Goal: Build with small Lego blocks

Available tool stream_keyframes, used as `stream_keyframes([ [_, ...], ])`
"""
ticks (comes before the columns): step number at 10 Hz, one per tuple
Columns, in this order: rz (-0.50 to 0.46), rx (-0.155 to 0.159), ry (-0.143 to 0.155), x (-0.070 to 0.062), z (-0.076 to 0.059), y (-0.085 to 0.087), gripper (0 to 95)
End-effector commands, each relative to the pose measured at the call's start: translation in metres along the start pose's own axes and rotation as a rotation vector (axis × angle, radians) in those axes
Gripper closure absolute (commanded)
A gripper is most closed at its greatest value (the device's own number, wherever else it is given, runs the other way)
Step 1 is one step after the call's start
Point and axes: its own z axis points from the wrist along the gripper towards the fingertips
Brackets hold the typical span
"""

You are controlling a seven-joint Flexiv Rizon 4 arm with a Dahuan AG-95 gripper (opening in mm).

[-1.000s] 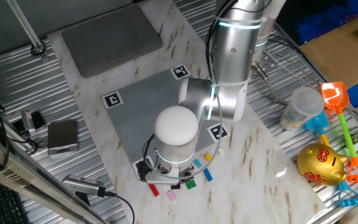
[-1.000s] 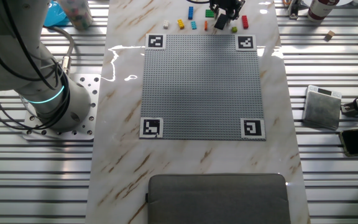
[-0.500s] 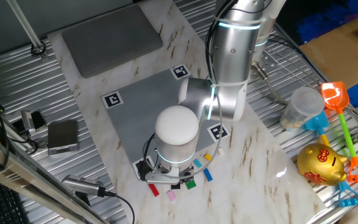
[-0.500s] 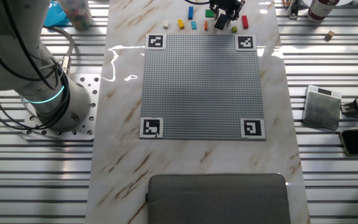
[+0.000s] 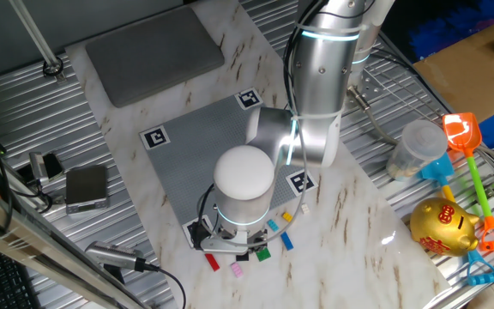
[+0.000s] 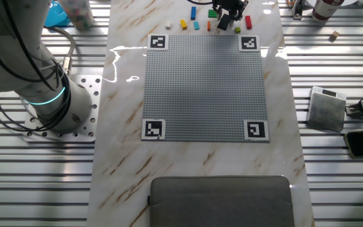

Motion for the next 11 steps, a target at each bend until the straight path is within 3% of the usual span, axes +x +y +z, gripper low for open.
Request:
stream_keyframes([
  [1,-0.003,0.004,-0.002,0.0000,0.0007,-0.0004,76.0],
  [5,-0.005,0.018,0.002,-0.0004,0.0010,-0.0005,76.0],
  [6,-0.004,0.019,0.002,-0.0004,0.0010,-0.0005,95.0],
  [11,0.000,0.018,0.005,-0.0009,-0.0012,0.0001,95.0],
])
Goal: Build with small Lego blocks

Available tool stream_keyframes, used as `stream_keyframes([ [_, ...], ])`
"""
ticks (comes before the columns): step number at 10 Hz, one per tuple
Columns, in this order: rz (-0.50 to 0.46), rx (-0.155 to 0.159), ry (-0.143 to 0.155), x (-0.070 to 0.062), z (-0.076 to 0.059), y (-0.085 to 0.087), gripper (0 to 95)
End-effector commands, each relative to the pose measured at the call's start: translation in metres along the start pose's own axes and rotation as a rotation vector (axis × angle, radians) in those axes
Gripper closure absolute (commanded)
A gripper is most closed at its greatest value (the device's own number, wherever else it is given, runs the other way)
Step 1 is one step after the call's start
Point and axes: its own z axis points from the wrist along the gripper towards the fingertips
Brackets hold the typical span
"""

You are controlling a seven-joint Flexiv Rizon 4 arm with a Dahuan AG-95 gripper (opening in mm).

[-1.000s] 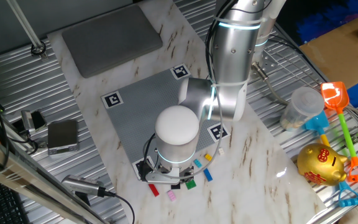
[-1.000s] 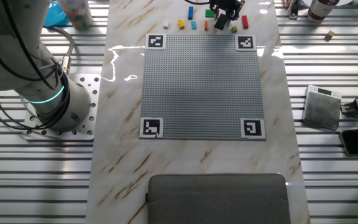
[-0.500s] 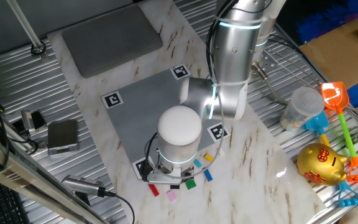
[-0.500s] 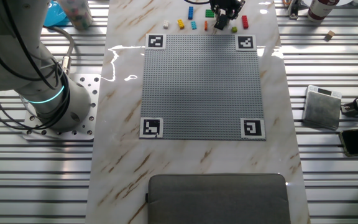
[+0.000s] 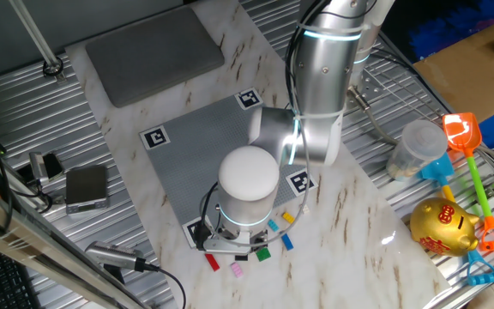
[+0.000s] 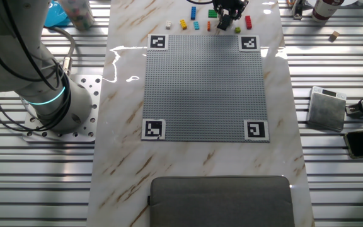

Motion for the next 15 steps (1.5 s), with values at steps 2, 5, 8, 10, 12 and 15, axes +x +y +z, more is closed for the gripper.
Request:
stream_keyframes([
  [2,0.002,-0.002,0.002,-0.001,-0.001,0.001,95.0],
  [5,0.005,-0.004,0.003,-0.001,-0.003,0.001,95.0],
  [8,0.010,-0.006,0.004,-0.001,-0.006,0.002,95.0],
  [10,0.009,-0.007,0.004,0.000,-0.010,0.001,95.0],
  [12,-0.003,-0.011,0.006,0.003,-0.016,-0.005,95.0],
  [15,-0.023,-0.016,0.010,0.010,-0.024,-0.008,95.0],
])
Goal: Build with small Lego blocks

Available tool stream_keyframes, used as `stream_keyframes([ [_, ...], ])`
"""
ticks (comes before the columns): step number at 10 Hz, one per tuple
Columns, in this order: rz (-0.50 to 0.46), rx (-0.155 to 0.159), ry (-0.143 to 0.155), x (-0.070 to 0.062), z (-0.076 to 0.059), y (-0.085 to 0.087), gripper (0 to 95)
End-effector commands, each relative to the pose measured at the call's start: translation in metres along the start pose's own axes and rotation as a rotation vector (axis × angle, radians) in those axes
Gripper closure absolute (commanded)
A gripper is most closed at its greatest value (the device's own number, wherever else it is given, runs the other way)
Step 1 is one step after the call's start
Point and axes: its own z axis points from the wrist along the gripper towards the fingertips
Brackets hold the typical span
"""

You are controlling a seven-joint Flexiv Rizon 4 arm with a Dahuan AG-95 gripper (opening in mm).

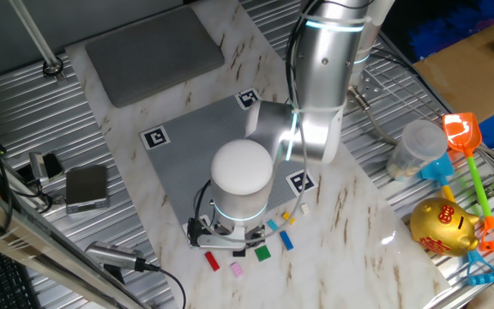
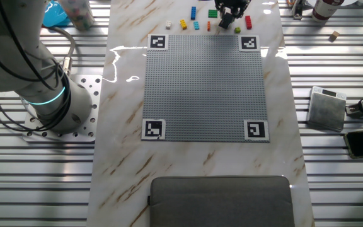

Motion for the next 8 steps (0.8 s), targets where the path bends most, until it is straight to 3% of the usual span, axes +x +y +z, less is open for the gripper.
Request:
stream_keyframes([
  [1,-0.007,-0.001,0.002,0.005,-0.004,0.001,95.0],
  [4,-0.047,-0.006,-0.008,0.020,-0.014,0.000,95.0],
  [6,-0.084,-0.003,0.004,0.030,-0.016,-0.006,95.0],
  [8,-0.122,-0.007,-0.005,0.030,-0.016,-0.006,95.0],
])
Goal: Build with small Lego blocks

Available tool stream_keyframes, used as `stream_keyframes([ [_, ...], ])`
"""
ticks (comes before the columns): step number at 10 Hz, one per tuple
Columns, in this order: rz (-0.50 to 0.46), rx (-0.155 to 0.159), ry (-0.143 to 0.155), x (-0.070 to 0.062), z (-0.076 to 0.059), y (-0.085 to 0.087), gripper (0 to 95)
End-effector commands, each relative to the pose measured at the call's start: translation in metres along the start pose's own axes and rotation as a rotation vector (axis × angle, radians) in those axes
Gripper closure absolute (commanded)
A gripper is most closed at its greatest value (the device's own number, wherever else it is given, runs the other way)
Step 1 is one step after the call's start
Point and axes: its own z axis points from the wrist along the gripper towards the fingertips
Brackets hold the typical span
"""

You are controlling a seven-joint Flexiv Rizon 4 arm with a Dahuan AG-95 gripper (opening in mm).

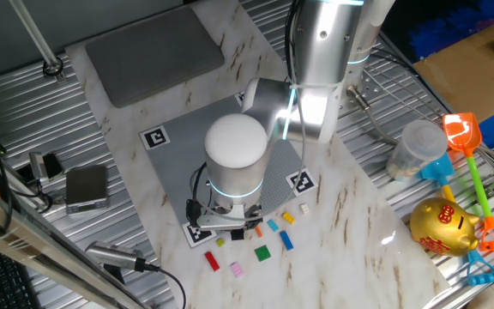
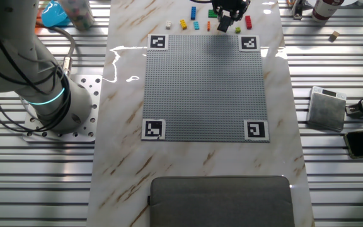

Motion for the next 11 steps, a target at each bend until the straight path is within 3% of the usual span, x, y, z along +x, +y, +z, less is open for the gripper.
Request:
stream_keyframes([
  [1,-0.030,-0.006,-0.006,-0.0010,0.0012,-0.0009,95.0],
  [7,-0.015,-0.009,-0.012,-0.0010,0.0012,-0.0009,95.0],
  [11,0.033,0.001,0.003,-0.0010,0.0012,-0.0009,95.0],
])
